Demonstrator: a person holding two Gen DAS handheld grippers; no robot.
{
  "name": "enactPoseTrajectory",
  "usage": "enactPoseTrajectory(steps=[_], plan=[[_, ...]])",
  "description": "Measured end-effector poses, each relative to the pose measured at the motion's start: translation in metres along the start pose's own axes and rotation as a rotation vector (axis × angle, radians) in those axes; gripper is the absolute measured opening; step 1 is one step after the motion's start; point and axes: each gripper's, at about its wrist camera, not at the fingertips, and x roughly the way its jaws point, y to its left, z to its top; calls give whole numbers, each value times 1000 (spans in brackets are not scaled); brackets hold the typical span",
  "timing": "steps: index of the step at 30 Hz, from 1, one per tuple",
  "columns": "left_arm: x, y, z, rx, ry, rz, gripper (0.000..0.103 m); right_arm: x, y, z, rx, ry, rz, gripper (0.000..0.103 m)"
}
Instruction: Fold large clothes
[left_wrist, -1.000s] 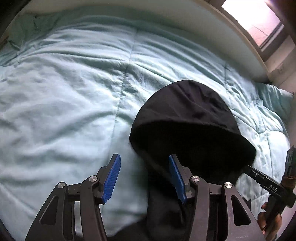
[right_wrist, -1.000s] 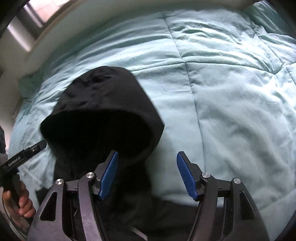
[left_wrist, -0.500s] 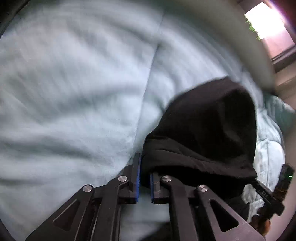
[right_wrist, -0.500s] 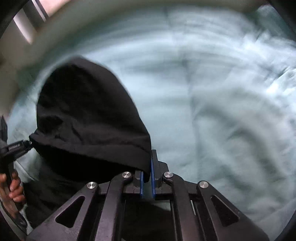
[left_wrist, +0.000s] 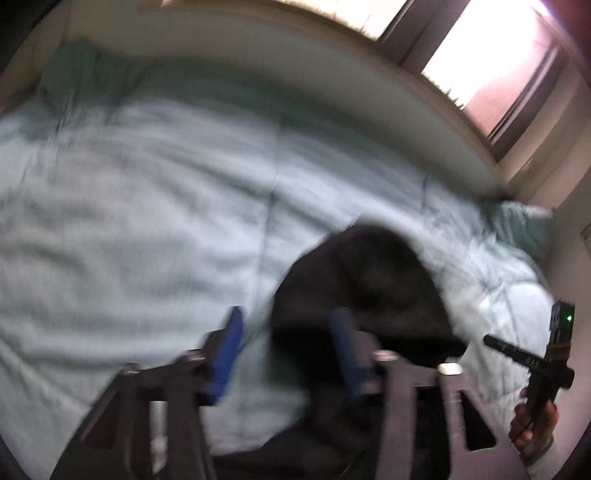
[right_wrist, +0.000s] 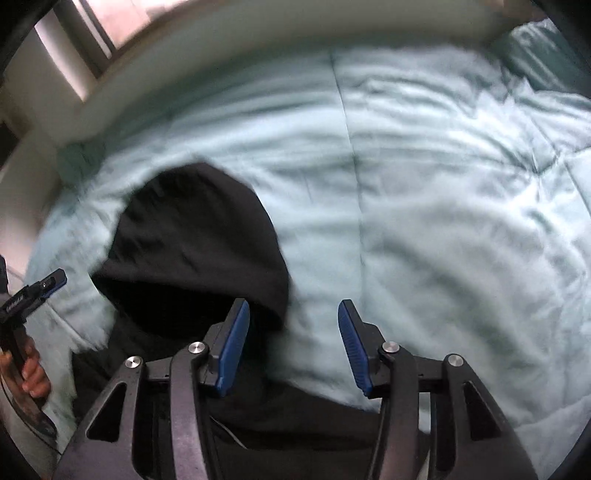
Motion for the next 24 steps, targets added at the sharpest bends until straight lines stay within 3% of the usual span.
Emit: enactPoseTrajectory(steps=[2, 4, 9, 11, 14, 16, 20, 22, 24], plan=[[20, -26, 13, 49, 11, -50, 66, 10, 25, 16, -19, -9, 29, 53], [56, -40, 15, 81, 93, -80, 66, 31, 44, 28, -68, 3, 24, 53], [135, -22, -27, 74, 322, 9, 64, 104, 49, 2, -170, 168, -16, 53], [141, -21, -36, 126, 327, 28, 64, 119, 41, -15, -200, 182, -5, 54], [136, -34, -29, 184, 327, 71, 64, 112, 35, -8, -163, 189, 17, 54], [124, -43, -23, 201, 304, 65, 64, 94, 39, 5, -153, 163, 16, 55], [105, -49, -17, 206, 262, 9, 64, 59, 68, 46, -173, 25, 88, 55], [114, -47, -20, 208, 281, 20, 64, 66, 88, 71, -165, -4, 135, 55], [119, -39, -29, 205, 301, 26, 64, 87, 103, 85, -167, -1, 112, 55]])
